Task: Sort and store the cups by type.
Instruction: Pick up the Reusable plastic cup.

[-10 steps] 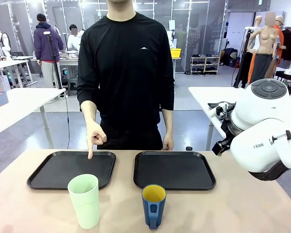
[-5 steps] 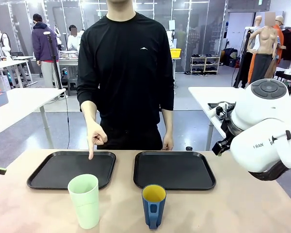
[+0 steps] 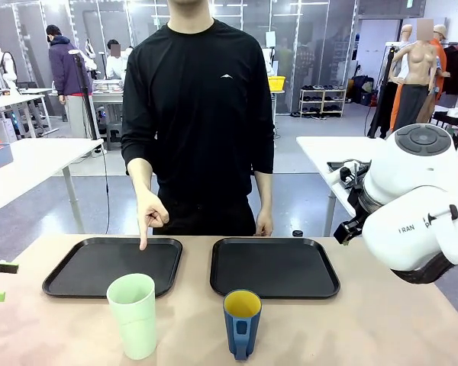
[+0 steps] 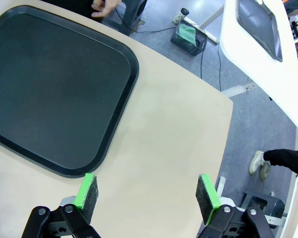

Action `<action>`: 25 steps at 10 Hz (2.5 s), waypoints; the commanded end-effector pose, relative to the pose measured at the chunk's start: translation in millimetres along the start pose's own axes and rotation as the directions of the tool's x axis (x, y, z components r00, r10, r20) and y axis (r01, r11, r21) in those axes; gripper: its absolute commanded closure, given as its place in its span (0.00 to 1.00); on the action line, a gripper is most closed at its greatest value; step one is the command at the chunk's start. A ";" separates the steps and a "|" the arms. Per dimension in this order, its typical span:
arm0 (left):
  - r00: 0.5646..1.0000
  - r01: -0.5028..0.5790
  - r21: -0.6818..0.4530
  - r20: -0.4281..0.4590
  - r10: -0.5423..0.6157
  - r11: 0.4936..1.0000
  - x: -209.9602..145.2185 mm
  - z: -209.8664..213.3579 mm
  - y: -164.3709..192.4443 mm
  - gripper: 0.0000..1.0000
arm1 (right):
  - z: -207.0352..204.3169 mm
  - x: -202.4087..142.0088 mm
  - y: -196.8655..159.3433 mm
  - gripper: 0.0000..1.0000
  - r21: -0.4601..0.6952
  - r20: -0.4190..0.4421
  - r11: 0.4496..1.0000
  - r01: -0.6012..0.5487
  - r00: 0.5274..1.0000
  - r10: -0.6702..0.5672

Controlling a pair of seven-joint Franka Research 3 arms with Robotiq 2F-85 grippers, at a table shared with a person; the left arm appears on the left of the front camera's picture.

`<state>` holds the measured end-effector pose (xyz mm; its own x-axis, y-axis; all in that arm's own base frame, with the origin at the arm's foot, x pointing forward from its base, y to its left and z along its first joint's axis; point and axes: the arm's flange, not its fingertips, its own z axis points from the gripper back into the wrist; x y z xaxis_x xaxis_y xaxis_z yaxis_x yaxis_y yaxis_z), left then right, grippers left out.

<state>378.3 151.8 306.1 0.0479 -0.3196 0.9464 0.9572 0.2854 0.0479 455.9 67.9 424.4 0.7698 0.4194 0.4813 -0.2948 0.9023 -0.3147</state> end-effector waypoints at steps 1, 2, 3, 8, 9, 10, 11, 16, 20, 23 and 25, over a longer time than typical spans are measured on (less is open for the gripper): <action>1.000 0.023 0.021 -0.017 -0.023 1.000 6.1 1.7 -2.5 0.00 | -0.6 0.1 0.0 0.00 -0.002 0.000 1.000 0.000 1.000 0.000; 1.000 0.000 0.000 0.000 0.000 1.000 0.0 0.0 0.0 0.00 | -0.6 0.1 0.0 0.00 -0.002 0.000 1.000 0.000 1.000 0.000; 0.994 0.065 -0.054 0.095 -0.060 0.996 -18.0 -14.2 16.8 0.00 | -0.6 0.1 0.0 0.00 -0.002 0.000 1.000 0.000 1.000 0.000; 0.922 0.306 -0.019 0.256 -0.292 0.952 -60.2 -48.0 31.8 0.00 | -0.6 0.1 0.0 0.00 -0.002 0.000 1.000 0.000 1.000 0.000; 0.918 0.279 -0.058 0.308 -0.248 0.959 -60.7 -55.4 30.3 0.00 | -0.6 0.1 0.0 0.00 -0.002 0.000 1.000 0.000 1.000 0.000; 0.923 0.265 -0.134 0.320 -0.212 0.955 -61.7 -59.3 29.8 0.00 | -0.6 0.1 0.0 0.00 -0.002 0.000 1.000 0.000 1.000 0.000; 0.954 0.214 -0.056 0.227 -0.196 0.975 66.8 -32.9 66.7 0.00 | -0.6 0.1 0.0 0.00 -0.002 0.000 1.000 0.000 1.000 0.000; 0.932 0.255 -0.159 0.303 -0.198 0.954 54.6 -43.8 84.9 0.00 | -0.6 0.1 0.0 0.00 -0.002 0.000 1.000 0.000 1.000 0.000; 0.935 0.311 -0.347 0.278 -0.219 0.885 31.2 -79.5 125.0 0.00 | -0.6 0.1 0.0 0.00 -0.002 0.000 1.000 0.000 1.000 0.000; 0.940 0.293 -0.461 0.298 -0.165 0.837 22.8 -116.6 124.2 0.00 | -0.6 0.1 0.0 0.00 -0.002 0.000 1.000 0.000 1.000 0.000; 0.940 0.273 -0.484 0.319 -0.123 0.831 17.9 -135.8 94.9 0.00 | -0.6 0.1 0.0 0.00 -0.002 0.000 1.000 0.000 1.000 0.000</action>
<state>530.3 52.6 293.1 -0.1488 -0.0762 0.9859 0.9561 -0.2656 0.1238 455.8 67.9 424.5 0.7697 0.4193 0.4815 -0.2947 0.9023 -0.3146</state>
